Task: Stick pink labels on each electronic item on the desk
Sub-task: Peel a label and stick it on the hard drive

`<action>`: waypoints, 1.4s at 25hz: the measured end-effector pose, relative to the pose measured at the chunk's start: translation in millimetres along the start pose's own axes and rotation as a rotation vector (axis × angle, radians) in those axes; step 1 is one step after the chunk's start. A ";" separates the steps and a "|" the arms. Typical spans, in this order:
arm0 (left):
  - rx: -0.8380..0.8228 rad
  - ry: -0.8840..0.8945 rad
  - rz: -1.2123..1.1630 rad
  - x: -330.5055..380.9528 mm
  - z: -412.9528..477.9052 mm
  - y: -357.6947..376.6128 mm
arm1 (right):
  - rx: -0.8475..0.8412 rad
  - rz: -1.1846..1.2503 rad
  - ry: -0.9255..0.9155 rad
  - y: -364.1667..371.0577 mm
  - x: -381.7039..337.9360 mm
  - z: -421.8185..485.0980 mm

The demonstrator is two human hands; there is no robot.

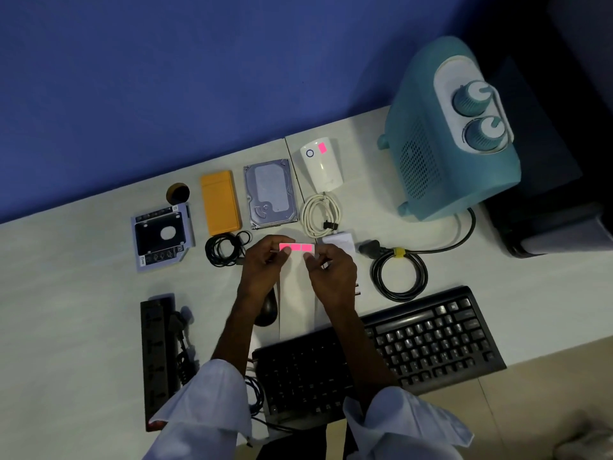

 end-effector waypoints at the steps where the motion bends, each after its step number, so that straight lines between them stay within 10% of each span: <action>1: 0.014 0.013 -0.009 2.1 -0.2 -1.5 | -0.010 0.000 0.007 1.9 0.2 0.6; 9: 0.088 0.256 0.332 23.9 -9.4 11.5 | -0.021 0.003 -0.043 7.9 2.4 8.7; 18: -0.002 -0.158 0.238 -1.9 -5.6 17.6 | -0.067 -0.066 -0.132 8.6 3.0 11.4; 35: 0.154 0.082 0.020 28.2 -14.8 -5.6 | -0.066 0.119 0.020 5.0 -18.1 3.0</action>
Point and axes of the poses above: each hand's wrist, its own z-axis towards the middle knuckle, its own y-axis out of the palm, x = y × z, the point moved 8 cm from there along z, towards the middle knuckle, and after that the axes turned 4 degrees about x, right-handed, at the moved point
